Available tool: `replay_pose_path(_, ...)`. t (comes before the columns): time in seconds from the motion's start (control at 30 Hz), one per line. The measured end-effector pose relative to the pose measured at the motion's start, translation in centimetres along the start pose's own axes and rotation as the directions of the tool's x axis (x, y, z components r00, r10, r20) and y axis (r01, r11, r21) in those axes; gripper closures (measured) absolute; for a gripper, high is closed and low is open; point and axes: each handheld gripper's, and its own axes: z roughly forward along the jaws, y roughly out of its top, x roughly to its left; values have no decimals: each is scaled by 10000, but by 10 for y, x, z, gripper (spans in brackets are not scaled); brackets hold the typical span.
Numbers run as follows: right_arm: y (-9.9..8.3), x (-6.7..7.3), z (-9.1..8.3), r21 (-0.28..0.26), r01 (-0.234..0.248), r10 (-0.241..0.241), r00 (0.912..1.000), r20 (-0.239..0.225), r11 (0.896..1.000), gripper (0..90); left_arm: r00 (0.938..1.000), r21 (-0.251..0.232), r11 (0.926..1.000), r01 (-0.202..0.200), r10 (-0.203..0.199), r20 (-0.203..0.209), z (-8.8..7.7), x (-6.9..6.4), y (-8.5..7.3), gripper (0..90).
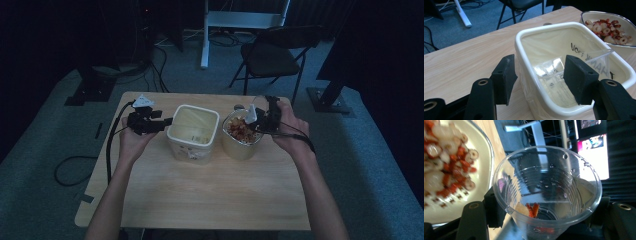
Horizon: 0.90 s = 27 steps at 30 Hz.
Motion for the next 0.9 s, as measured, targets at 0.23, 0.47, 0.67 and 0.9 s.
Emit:
replay_pose_path(0.23,-11,-9,-1,-488,-2034,1981,9754,-966,9779,329,10000,-14,10000,18,-18,-77,-2,3,-1,438)
replay_pose_path(0.47,-17,-15,-3,-991,-3894,3614,9060,-2205,9157,328,9999,-114,9999,78,-80,-119,-4,4,-1,439)
replay_pose_path(0.67,-22,-24,-4,-1393,-5609,4854,7961,-3614,8161,326,9998,-148,9999,70,-73,-168,-7,5,-1,439)
replay_pose_path(0.9,-21,-28,-4,-1511,-6565,5319,7063,-4672,7390,322,9999,-160,9998,77,-79,-137,-5,5,0,439)
